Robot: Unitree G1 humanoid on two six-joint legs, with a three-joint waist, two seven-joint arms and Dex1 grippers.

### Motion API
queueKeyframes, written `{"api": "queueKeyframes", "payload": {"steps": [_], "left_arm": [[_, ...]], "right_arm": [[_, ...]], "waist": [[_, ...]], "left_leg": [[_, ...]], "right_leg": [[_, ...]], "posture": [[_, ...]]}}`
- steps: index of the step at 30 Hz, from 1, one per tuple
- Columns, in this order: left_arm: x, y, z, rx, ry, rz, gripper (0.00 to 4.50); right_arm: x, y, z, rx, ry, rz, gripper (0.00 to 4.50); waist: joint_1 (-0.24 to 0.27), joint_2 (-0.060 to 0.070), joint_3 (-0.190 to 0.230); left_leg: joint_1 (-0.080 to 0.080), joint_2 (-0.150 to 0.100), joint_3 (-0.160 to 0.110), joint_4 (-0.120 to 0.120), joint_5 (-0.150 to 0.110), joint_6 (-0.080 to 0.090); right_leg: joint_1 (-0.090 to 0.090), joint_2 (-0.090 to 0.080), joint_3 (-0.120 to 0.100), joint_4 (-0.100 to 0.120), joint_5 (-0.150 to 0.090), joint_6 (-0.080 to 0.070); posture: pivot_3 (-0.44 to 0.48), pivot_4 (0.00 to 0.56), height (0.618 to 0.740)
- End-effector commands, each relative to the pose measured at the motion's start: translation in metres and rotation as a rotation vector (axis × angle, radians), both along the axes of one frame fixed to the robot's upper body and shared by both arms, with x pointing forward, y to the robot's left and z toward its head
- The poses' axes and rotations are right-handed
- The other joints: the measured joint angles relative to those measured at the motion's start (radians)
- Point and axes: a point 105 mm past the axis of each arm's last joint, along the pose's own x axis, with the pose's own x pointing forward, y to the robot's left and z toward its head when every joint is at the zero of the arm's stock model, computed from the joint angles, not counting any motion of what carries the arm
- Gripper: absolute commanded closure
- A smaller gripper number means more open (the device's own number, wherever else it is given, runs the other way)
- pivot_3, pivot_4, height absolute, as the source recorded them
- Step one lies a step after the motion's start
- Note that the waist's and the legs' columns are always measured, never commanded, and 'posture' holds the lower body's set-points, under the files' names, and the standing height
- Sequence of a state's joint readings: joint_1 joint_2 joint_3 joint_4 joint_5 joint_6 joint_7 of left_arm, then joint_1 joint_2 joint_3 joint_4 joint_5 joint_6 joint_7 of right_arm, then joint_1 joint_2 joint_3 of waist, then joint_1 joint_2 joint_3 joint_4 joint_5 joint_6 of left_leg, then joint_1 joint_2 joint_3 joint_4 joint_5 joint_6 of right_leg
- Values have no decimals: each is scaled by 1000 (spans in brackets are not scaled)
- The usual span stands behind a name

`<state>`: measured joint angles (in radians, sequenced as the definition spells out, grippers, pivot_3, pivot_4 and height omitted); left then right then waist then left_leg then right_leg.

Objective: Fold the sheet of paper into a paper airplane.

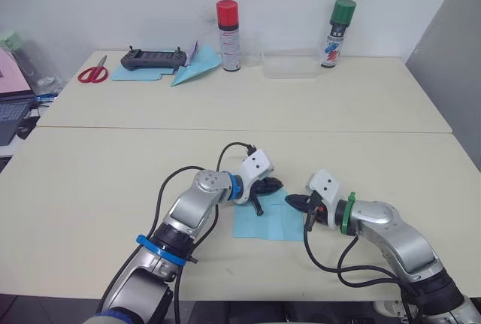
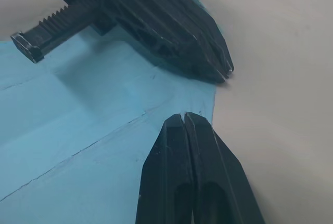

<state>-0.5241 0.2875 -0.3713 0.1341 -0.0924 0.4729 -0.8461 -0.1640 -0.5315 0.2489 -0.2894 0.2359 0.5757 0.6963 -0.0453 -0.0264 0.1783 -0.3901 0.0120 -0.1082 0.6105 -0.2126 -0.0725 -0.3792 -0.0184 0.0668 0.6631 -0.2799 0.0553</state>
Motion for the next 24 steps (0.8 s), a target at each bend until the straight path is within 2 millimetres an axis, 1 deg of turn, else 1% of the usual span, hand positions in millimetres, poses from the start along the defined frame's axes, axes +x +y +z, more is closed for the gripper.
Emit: {"api": "queueKeyframes", "payload": {"steps": [1,5,9,13,18,19,21,22,24], "left_arm": [[1,-2,1,24,-19,-17,4500],[7,13,-11,87,-16,33,4500],[17,23,-15,120,-37,92,4500],[31,36,-14,138,-71,183,4500],[39,47,-5,104,-94,239,4500],[41,48,1,75,-120,249,4500],[47,49,25,-58,-155,294,4500],[50,53,39,-137,-161,324,4500],[51,63,57,-216,-166,351,4500]], "right_arm": [[-2,-6,-8,-36,20,-26,4454],[-3,-7,-9,-38,22,-32,4454],[-4,-7,-10,-38,25,-31,4454],[-4,-6,-11,-41,26,-29,4454],[-2,-7,-11,-44,26,-29,4454],[-2,-7,-11,-44,26,-28,4454],[-2,-7,-11,-44,25,-26,4454],[-2,-6,-10,-44,24,-25,4454],[-1,-6,-10,-43,24,-24,4454]], "waist": [[0,0,0],[1,0,0],[1,0,0],[1,0,0],[-2,0,0],[-2,0,0],[-3,0,0],[-3,0,0],[-3,-1,1]], "left_leg": [[0,0,0,0,0,0],[0,0,0,0,0,0],[1,0,0,0,0,0],[4,0,0,0,0,0],[6,0,0,0,0,0],[6,0,0,0,0,0],[6,0,0,0,0,0],[6,0,0,0,0,0],[6,0,0,0,0,0]], "right_leg": [[0,0,0,0,0,0],[0,0,0,0,0,0],[1,0,0,0,0,0],[4,0,0,0,0,0],[6,0,0,0,0,0],[6,0,0,0,0,0],[5,0,0,0,0,0],[5,0,0,0,0,0],[5,0,0,0,0,0]], "posture": [[0,150,740],[0,150,740],[0,150,740],[0,150,740],[0,150,740],[0,150,740],[0,150,740],[0,150,740],[0,150,740]]}}
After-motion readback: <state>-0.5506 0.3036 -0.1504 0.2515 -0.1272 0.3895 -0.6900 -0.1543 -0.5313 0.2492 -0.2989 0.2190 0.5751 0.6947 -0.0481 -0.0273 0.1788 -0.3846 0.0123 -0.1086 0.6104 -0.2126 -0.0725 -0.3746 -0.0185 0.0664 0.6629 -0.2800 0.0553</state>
